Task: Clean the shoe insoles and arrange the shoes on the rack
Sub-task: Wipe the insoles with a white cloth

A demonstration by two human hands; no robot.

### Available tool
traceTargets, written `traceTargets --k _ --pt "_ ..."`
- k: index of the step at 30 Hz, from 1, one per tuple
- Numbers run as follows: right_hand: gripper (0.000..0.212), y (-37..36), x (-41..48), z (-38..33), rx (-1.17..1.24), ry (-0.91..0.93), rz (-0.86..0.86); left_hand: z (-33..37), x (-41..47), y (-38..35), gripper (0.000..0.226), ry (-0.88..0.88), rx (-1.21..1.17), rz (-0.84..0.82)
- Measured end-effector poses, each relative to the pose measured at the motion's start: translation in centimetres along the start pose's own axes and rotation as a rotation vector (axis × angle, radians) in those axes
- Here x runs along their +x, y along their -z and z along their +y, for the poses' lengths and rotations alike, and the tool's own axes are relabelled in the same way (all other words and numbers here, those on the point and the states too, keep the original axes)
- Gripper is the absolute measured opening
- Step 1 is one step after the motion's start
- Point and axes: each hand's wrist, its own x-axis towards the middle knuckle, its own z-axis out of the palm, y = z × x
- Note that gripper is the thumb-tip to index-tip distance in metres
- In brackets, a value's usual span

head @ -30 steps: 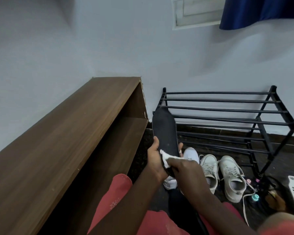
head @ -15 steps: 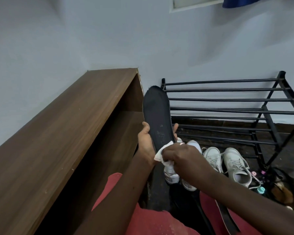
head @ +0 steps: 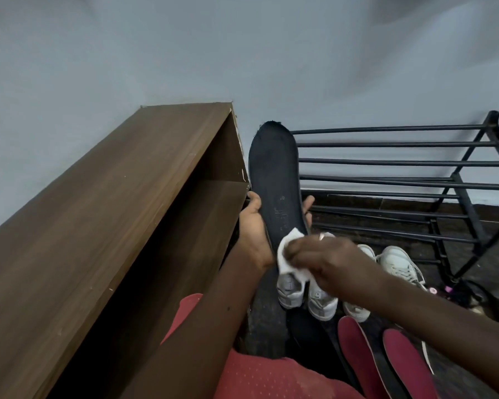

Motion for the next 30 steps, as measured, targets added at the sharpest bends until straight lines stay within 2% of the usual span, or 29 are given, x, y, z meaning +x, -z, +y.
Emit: traceTargets --k 2,5,7,10,12,14,16,19,23,26,30 --pt "0.024 0.9 0.9 1.8 -0.096 -0.1 0.018 -0.7 0.1 -0.3 0.081 0.024 0.063 -0.003" --pt "0.023 1.1 2.8 2.7 -0.135 -0.277 0.203 -1.9 0.2 -0.8 0.079 0.062 0.139 -0.035" --pt "0.019 0.4 2.4 1.0 -0.091 -0.232 0.256 -1.8 0.2 -0.8 0.077 0.091 0.112 -0.04" --pt "0.021 -0.2 -0.1 -1.0 -0.01 -0.09 0.182 -1.0 0.5 -0.4 0.076 0.053 0.057 -0.021" --pt "0.019 0.1 -0.5 -0.2 -0.08 -0.071 0.123 -0.8 0.6 -0.4 0.079 0.034 0.055 -0.002" --pt "0.018 0.7 1.2 1.2 -0.178 -0.167 0.097 -1.2 0.8 -0.5 0.08 0.063 0.081 -0.002" --pt "0.02 1.2 3.4 2.7 -0.237 -0.313 0.151 -1.8 1.0 -0.8 0.074 0.061 0.133 0.008" --pt "0.028 1.4 5.2 4.2 -0.224 -0.415 0.113 -2.3 1.0 -1.3 0.064 0.04 0.127 0.012" --pt "0.027 0.4 3.0 1.8 -0.111 -0.381 0.108 -1.6 1.1 -1.0 0.075 0.053 0.058 0.014" --pt "0.026 -0.5 0.1 -0.9 -0.065 -0.272 0.153 -1.4 1.3 -0.8 0.075 0.042 -0.025 0.045" --pt "0.025 -0.5 -2.0 -1.2 -0.071 -0.219 0.195 -1.6 1.2 -0.8 0.079 0.06 0.037 0.055"
